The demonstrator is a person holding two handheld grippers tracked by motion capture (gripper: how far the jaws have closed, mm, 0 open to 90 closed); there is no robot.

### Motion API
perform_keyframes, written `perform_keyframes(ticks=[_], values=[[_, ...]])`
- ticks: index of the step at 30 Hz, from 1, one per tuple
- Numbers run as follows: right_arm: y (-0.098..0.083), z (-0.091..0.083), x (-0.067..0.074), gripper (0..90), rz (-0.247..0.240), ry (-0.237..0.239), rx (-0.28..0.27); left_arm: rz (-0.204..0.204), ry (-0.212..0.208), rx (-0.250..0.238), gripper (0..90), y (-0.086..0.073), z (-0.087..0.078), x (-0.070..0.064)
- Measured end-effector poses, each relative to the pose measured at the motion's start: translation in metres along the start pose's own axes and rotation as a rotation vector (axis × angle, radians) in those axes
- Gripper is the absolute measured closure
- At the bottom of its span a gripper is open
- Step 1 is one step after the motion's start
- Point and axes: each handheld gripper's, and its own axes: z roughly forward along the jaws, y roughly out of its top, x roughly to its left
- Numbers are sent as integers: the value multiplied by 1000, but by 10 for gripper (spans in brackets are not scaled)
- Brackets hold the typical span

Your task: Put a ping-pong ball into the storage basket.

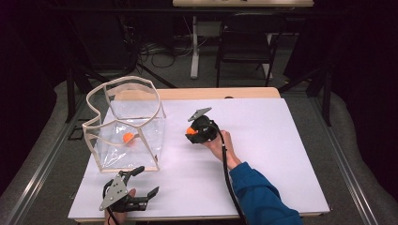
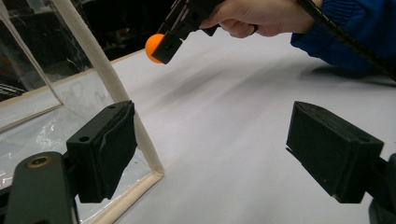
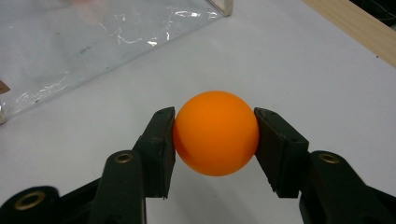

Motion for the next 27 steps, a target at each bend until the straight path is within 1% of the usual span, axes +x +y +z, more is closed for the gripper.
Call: perform_keyframes(ticks=[3,5,9,16,23,27], values=[[2,-4,0,503,-3,-4,-5,-4,2,1,159,0,0,0],[3,-6,0,503,-9,-4,-13,1,2,-1,159,0,-1,1],[3,-11,0,503,-7,-4,-28,2,-1,2,159,0,0,0],[6,-18,-1,503,-14,-8,-34,1,1,1,159,0,0,0],[7,-22,-2,504,-9,-7,-40,0,-8,3,159,0,1,0],[9,-24,-2,504,-8,-7,-45,-6,0,1,159,-1,1,0]])
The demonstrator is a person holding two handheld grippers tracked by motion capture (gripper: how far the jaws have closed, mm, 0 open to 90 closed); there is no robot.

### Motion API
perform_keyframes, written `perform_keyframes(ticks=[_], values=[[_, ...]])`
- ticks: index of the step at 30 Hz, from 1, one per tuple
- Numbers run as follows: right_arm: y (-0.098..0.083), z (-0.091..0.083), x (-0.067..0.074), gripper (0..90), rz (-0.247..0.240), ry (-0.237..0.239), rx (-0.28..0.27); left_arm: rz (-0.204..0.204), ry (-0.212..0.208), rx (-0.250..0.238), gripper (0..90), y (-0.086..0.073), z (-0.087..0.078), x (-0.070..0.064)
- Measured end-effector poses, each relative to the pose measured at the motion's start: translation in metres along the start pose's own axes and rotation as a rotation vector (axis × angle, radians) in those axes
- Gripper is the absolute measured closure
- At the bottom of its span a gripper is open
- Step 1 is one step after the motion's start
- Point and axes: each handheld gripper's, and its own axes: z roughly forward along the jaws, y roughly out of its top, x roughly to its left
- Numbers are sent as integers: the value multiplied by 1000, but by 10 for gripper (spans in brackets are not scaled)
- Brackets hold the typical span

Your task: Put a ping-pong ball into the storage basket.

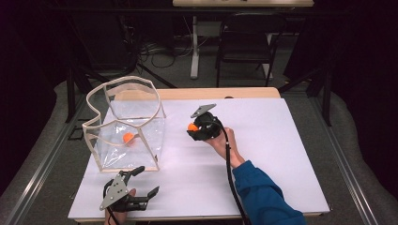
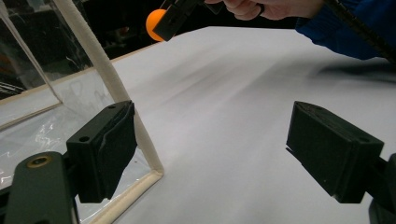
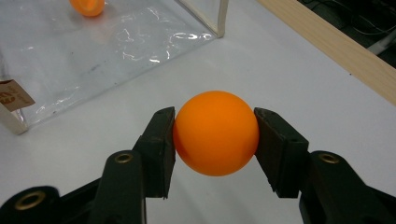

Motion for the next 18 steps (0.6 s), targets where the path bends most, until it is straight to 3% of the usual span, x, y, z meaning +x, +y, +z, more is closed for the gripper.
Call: perform_keyframes(ticks=[18], values=[[7,-9,2,505,-15,-4,-20,9,0,2,159,1,1,0]])
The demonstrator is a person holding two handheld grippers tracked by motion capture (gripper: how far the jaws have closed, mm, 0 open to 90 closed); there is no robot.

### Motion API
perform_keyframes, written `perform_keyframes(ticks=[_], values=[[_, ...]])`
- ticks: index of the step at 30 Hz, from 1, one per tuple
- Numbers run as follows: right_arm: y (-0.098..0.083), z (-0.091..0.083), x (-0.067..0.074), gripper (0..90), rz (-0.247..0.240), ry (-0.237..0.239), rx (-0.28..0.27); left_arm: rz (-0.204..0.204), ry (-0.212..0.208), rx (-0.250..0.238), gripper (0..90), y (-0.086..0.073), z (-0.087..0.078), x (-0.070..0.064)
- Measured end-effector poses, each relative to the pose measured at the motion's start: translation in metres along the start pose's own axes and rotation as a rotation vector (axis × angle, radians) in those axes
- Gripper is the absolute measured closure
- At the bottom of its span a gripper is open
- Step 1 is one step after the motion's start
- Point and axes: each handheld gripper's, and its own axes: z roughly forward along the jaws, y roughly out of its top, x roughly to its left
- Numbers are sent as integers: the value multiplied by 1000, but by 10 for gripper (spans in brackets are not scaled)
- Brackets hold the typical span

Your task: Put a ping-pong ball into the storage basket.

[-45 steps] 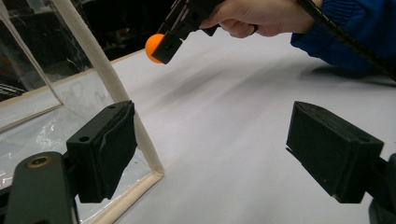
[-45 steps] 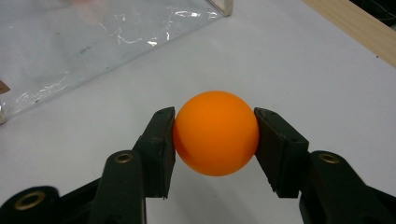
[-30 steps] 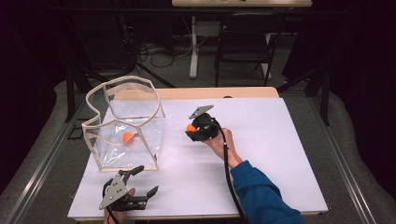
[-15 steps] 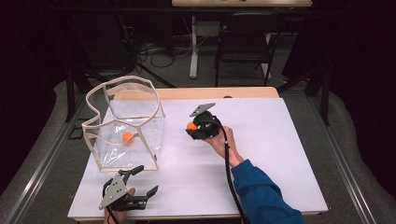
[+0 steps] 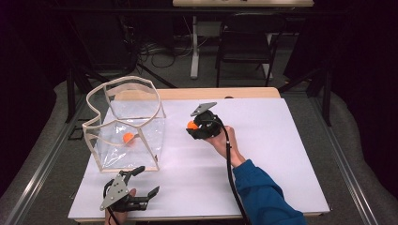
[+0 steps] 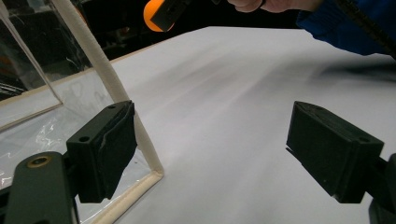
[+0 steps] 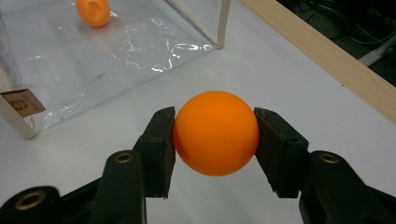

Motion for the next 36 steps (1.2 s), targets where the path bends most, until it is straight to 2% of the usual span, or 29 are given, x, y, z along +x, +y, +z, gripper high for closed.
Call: perform_keyframes(ticks=[22,36], values=[[18,-18,-6,505,-1,-9,-45,-6,-4,10,159,-1,1,0],[29,-30,-10,505,-5,-11,-65,-9,0,0,159,0,0,-1]])
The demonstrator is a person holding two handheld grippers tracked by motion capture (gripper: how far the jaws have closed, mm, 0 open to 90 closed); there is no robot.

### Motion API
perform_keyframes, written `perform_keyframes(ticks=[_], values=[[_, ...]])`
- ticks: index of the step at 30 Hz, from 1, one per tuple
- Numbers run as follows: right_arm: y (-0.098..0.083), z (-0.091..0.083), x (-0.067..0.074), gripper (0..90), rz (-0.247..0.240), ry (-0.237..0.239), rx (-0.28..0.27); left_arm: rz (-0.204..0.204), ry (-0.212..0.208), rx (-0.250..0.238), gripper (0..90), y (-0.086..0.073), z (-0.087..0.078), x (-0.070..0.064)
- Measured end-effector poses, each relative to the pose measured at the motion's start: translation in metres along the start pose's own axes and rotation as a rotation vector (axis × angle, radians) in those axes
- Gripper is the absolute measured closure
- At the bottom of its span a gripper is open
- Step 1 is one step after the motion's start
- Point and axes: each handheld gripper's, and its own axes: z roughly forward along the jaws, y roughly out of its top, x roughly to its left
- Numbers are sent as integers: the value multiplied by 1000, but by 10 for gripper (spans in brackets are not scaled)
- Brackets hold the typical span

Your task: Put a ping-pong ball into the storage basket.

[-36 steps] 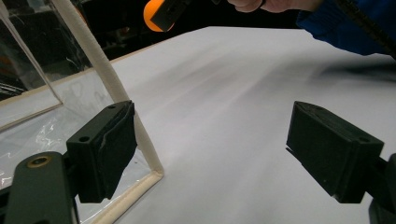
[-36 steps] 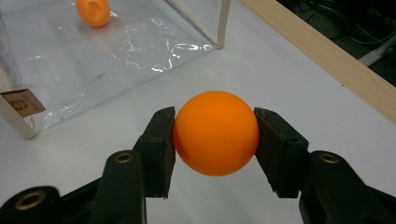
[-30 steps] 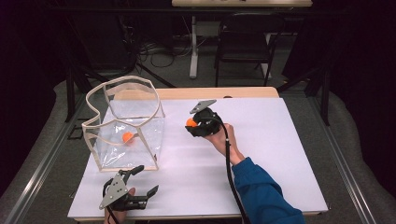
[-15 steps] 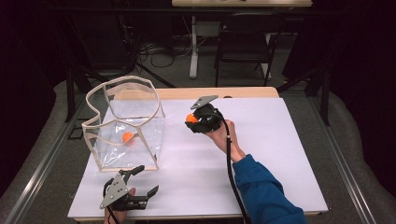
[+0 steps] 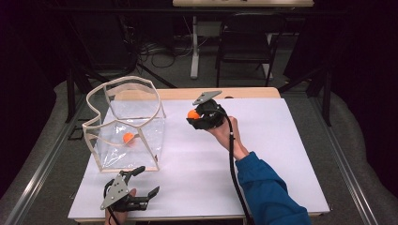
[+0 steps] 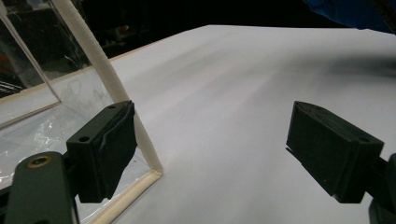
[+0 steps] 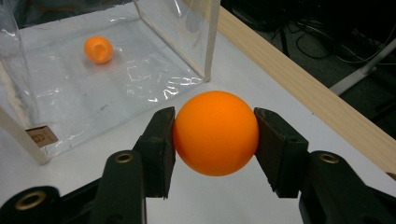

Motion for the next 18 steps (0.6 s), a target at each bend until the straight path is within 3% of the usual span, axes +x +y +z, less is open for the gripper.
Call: perform_keyframes(ticks=[18], values=[[11,-4,-2,505,-6,4,-9,3,-7,6,159,0,0,0]])
